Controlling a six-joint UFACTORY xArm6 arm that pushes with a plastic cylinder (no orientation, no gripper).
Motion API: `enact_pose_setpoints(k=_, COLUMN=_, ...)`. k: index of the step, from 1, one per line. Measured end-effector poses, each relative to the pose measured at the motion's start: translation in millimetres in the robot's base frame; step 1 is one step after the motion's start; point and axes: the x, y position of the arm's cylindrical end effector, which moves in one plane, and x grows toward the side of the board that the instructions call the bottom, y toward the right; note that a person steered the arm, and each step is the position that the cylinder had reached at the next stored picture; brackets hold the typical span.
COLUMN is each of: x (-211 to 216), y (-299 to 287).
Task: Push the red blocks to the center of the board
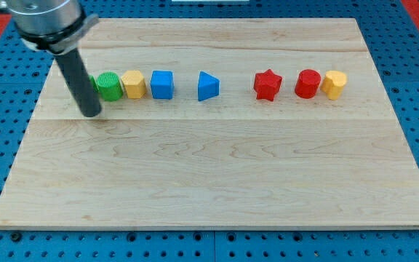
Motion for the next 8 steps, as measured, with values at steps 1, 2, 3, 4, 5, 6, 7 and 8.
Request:
enact_pose_setpoints(k=1, x=-7.7, y=79.7)
enact_pose_setpoints(k=2, x=-2.3, y=166.7)
enact_pose_setpoints(k=3, x=0.1, y=241.6)
enact_pose_setpoints(k=4, x=-4.2, y=299.4)
enact_pose_setpoints(k=5, x=-20.5, y=355.6)
enact_pose_setpoints(k=6, x=-42.5, y=376.1)
enact_pose_setpoints(k=7, x=-56.3, y=352.2)
enact_pose_setpoints(k=8, x=-49.1, y=272.7)
